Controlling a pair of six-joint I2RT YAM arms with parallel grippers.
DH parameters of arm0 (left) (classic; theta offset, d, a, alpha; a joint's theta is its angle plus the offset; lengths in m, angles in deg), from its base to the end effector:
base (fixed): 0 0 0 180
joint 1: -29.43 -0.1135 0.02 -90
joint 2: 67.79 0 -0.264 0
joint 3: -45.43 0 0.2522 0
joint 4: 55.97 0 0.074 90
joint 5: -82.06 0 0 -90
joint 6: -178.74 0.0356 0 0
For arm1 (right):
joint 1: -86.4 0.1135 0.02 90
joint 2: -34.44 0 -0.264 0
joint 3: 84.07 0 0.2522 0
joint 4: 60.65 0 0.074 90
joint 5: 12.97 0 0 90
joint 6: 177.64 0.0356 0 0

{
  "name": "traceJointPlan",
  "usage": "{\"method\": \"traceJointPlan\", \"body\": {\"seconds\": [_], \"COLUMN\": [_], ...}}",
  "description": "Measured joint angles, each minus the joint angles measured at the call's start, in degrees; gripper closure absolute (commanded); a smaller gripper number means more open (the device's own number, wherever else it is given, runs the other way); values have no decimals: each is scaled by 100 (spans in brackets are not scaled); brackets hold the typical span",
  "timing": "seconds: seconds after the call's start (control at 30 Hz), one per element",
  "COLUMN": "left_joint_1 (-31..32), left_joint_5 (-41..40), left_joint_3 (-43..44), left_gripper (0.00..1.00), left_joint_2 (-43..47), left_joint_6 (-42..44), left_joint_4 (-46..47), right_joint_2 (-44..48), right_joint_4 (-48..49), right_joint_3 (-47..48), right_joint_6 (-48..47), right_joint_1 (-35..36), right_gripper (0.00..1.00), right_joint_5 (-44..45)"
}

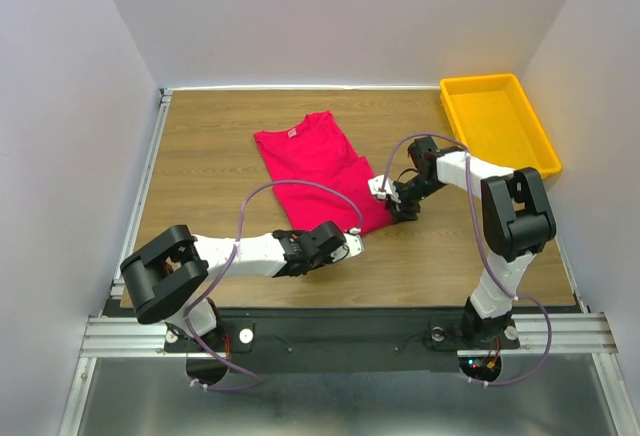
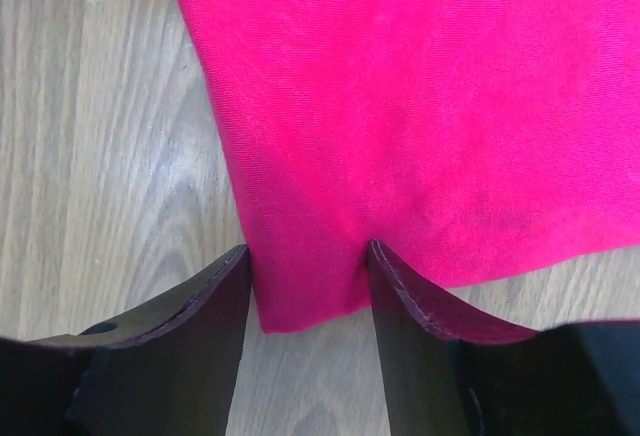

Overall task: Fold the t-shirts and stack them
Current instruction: Fold the tshirt

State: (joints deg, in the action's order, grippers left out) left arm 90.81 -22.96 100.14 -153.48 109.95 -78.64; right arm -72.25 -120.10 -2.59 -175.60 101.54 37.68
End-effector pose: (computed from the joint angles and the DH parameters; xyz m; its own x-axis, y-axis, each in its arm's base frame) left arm 0.1425 -0.2419 0.1596 -0.0795 0.8753 -0.4771 0.8614 0.3012 0.4090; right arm 0.3160 0.1089 0.1579 0.2246 -0.7398 -0.6342 -0.9697 -0.2339 -0.0705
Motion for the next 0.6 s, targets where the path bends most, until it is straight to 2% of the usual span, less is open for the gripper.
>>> {"method": "traceJointPlan", "body": {"seconds": [0.03, 0.17, 0.23, 0.27, 0.33, 0.47, 0.6], "left_joint_1": [0, 0, 0, 0, 0, -11, -13], "left_joint_5": [-24, -24, -15, -11, 2, 81, 177], "left_joint_3": [-4, -7, -13, -26, -83, -240, -431], "left_gripper": [100, 100, 100, 100, 100, 100, 100], "left_joint_2": [-28, -37, -22, -7, 42, 254, 761], "left_joint_6": [-13, 2, 15, 22, 50, 105, 199], "left_joint_4": [0, 9, 11, 20, 66, 66, -13], "right_joint_2": [28, 129, 166, 175, 205, 365, 509], "right_joint_4": [72, 494, 664, 719, 800, 767, 192], "right_joint_3": [-52, -249, -315, -323, -354, -479, -485], "right_joint_6": [20, 127, 208, 232, 343, 396, 334], "right_joint_1": [0, 4, 7, 13, 24, 39, 101], "right_gripper": [54, 76, 83, 92, 99, 99, 99], "right_joint_5": [11, 96, 105, 107, 109, 94, 50]}}
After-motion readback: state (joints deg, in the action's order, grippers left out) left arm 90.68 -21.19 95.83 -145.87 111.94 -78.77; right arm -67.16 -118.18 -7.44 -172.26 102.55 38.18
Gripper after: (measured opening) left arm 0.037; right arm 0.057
